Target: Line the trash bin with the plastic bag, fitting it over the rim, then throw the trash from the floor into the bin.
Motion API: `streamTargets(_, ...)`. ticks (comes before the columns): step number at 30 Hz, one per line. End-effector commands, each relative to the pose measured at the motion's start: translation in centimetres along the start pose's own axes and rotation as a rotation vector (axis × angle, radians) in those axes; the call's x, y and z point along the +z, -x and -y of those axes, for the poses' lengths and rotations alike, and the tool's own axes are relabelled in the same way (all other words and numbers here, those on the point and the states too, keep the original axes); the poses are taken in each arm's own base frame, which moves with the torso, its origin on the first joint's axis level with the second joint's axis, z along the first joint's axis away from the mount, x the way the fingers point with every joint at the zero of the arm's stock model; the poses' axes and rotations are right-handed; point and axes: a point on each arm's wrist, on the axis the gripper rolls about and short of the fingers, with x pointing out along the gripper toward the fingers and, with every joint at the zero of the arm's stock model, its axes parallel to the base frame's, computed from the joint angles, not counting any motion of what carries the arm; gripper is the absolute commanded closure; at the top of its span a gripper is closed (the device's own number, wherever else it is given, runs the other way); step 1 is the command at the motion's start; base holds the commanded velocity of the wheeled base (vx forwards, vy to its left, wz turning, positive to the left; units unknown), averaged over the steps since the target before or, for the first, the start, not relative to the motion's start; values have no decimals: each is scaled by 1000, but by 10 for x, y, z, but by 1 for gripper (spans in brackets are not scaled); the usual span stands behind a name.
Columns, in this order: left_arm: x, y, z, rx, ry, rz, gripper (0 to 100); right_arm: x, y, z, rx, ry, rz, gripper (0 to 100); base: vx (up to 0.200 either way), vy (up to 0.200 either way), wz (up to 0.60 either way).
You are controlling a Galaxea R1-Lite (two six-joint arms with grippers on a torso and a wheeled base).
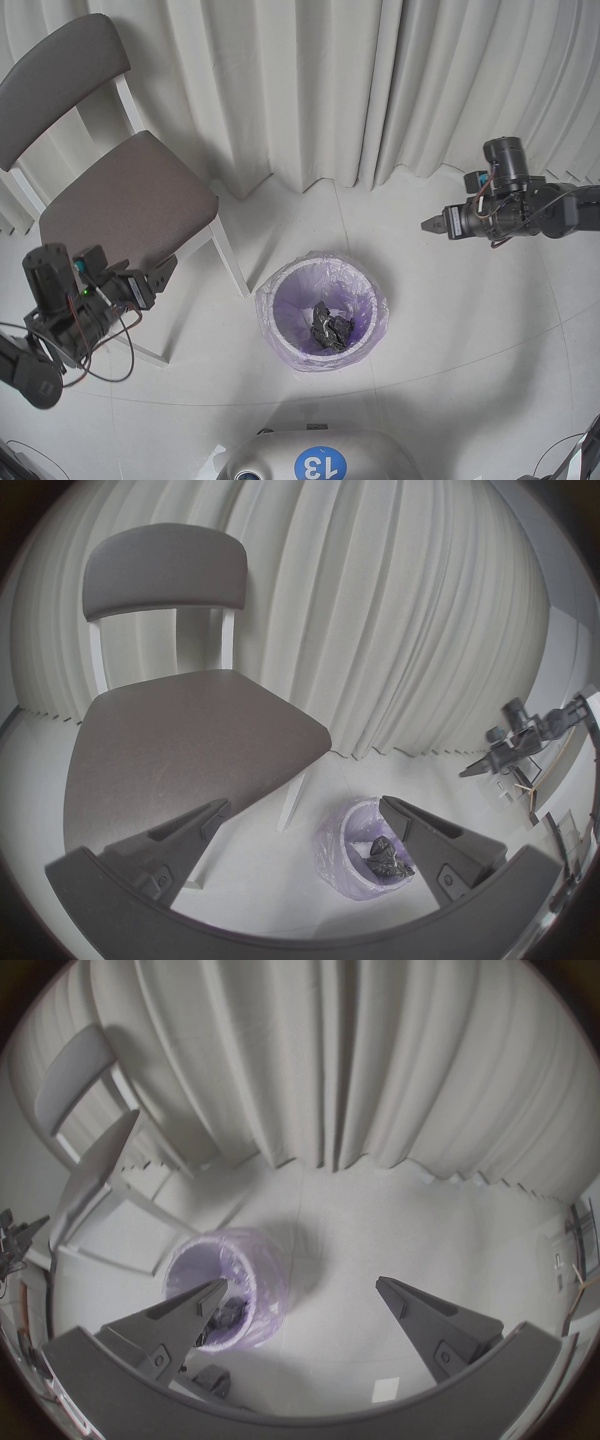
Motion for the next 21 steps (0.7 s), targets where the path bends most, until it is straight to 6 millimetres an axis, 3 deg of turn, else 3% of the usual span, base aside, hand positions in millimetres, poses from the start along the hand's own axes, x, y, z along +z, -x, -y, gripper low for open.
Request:
streamTargets(1, 102, 5, -12, 74, -44, 98, 0, 31, 94, 64, -165, -133, 396, 0, 0, 0, 0)
streamTargets(5, 127, 15, -19, 115, -113, 153, 0, 52, 113, 80, -215, -137, 571, 0, 0, 0, 0)
streamTargets(8, 152, 47, -12, 112, -174, 266, 0, 71, 147, 86, -232, -124, 737, 0, 0, 0, 0)
streamTargets(12, 173, 94, -1, 96, -180, 368, 0, 75, 201, 77, -202, -106, 849, 0, 0, 0, 0)
streamTargets(13, 173, 94, -1, 96, -180, 368, 0, 75, 201, 77, -202, -106, 849, 0, 0, 0, 0)
streamTargets(15, 180, 129, 3, 93, -181, 433, 0, 69, 242, 67, -191, -109, 918, 0, 0, 0, 0)
streamTargets(17, 183, 148, 6, 93, -182, 474, 0, 59, 260, 62, -191, -108, 924, 0, 0, 0, 0)
streamTargets(19, 185, 190, 11, 83, -187, 553, 0, 32, 302, 49, -189, -107, 922, 0, 0, 0, 0)
streamTargets(21, 181, 218, 14, 82, -187, 564, 0, 10, 329, 40, -188, -108, 916, 0, 0, 0, 0)
